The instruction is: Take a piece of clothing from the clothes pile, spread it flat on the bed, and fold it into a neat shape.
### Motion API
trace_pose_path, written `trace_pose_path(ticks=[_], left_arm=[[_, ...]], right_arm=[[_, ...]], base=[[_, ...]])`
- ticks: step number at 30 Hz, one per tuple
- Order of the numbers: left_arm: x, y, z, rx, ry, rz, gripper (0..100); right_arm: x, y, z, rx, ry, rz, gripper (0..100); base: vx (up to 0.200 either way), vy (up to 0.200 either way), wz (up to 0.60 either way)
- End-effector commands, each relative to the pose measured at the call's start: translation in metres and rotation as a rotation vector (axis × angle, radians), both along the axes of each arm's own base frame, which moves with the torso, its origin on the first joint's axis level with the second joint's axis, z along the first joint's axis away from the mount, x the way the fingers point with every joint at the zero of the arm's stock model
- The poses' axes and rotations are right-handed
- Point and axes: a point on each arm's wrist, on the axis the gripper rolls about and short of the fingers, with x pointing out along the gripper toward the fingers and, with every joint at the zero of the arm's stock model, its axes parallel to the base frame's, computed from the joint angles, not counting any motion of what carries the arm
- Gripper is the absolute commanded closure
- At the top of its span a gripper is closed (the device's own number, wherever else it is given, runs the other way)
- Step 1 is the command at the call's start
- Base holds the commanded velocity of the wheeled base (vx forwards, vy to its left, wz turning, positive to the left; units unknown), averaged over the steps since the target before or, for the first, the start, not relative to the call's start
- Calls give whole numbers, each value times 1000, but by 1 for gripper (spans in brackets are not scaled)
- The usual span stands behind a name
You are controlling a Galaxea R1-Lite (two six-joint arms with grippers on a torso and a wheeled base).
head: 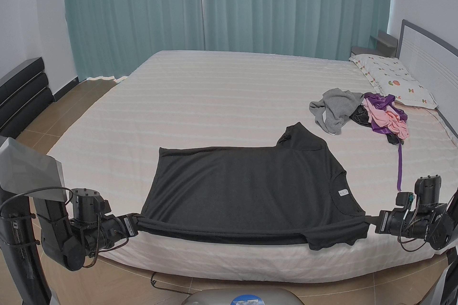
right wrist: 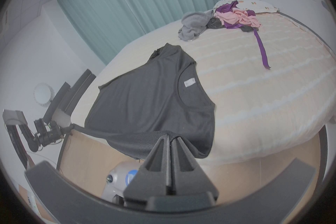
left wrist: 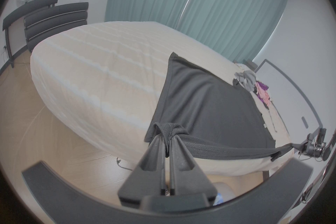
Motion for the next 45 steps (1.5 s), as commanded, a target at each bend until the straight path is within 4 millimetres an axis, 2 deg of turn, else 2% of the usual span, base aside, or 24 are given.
trace_pose_path(ticks=[1, 5, 17, 22, 28, 33, 40, 45], left_arm=[[12, -8, 8, -32, -60, 9, 100], [23, -8, 12, -48, -102, 78, 100], [19, -7, 25, -54, -127, 84, 100], [10, -13, 30, -48, -78, 56, 100], [7, -17, 30, -42, -49, 43, 100], [13, -16, 30, -42, -49, 50, 100], [28, -18, 33, -41, -57, 59, 100], [39, -20, 34, -54, -39, 72, 100]], right_arm=[[14, 0, 3, 12, -27, -18, 100], [23, -2, 0, -1, -29, -39, 100], [33, -3, 7, 4, -78, -55, 100], [30, -3, 16, 27, -99, -71, 100], [19, -2, 12, 27, -75, -70, 100], [19, -2, 11, 27, -67, -72, 100], [33, -3, 12, 28, -91, -72, 100], [49, -1, 3, 22, -78, -68, 100]], base=[[0, 0, 0], [0, 0, 0], [0, 0, 0], [0, 0, 0], [0, 0, 0], [0, 0, 0], [0, 0, 0], [0, 0, 0]])
